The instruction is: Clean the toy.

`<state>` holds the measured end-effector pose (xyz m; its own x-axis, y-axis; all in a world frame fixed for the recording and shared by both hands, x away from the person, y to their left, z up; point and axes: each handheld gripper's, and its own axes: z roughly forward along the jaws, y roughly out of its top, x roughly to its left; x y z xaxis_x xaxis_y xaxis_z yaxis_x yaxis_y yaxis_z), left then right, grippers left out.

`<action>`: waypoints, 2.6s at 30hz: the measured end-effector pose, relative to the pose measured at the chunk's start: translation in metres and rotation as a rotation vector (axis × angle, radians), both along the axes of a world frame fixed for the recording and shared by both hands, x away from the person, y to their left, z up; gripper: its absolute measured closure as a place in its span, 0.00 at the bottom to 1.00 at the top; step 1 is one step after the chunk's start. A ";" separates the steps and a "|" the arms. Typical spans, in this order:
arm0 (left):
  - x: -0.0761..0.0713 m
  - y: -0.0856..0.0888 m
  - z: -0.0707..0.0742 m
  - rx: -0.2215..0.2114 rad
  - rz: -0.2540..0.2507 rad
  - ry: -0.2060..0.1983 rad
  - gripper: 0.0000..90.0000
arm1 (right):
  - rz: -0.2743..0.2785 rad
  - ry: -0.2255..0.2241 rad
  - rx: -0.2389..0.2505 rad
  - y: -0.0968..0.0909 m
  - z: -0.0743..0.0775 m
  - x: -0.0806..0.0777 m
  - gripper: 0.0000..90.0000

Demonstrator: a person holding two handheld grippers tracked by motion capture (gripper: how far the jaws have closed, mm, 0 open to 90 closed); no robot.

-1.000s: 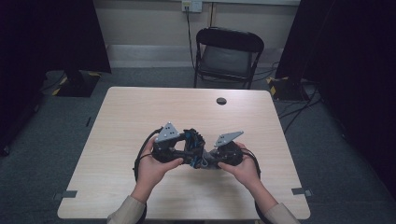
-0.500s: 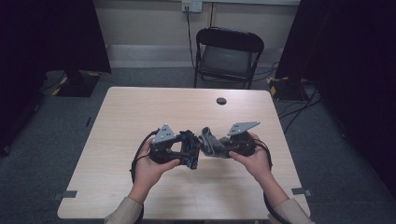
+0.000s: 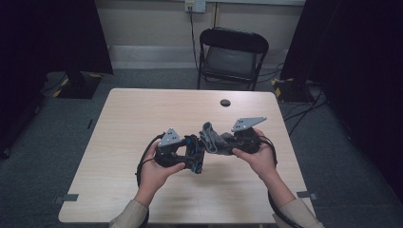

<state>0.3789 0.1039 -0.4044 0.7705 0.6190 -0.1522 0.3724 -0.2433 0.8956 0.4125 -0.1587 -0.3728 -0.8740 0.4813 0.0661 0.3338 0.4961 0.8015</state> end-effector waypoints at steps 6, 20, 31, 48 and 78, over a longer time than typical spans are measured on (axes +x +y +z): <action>-0.001 -0.002 0.003 0.004 -0.007 -0.007 0.28 | 0.010 0.013 -0.004 0.006 -0.010 -0.001 0.83; -0.003 -0.002 0.015 -0.010 -0.010 -0.041 0.28 | 0.030 0.053 -0.050 0.016 -0.035 -0.005 0.83; -0.005 -0.002 0.022 -0.019 -0.013 -0.057 0.28 | 0.048 0.100 -0.081 0.025 -0.063 -0.011 0.83; -0.008 0.001 0.016 -0.015 -0.012 -0.049 0.28 | 0.008 0.084 -0.105 0.013 -0.055 -0.005 0.83; -0.006 -0.006 0.016 -0.012 -0.020 -0.047 0.28 | 0.038 0.081 -0.100 0.020 -0.052 -0.007 0.83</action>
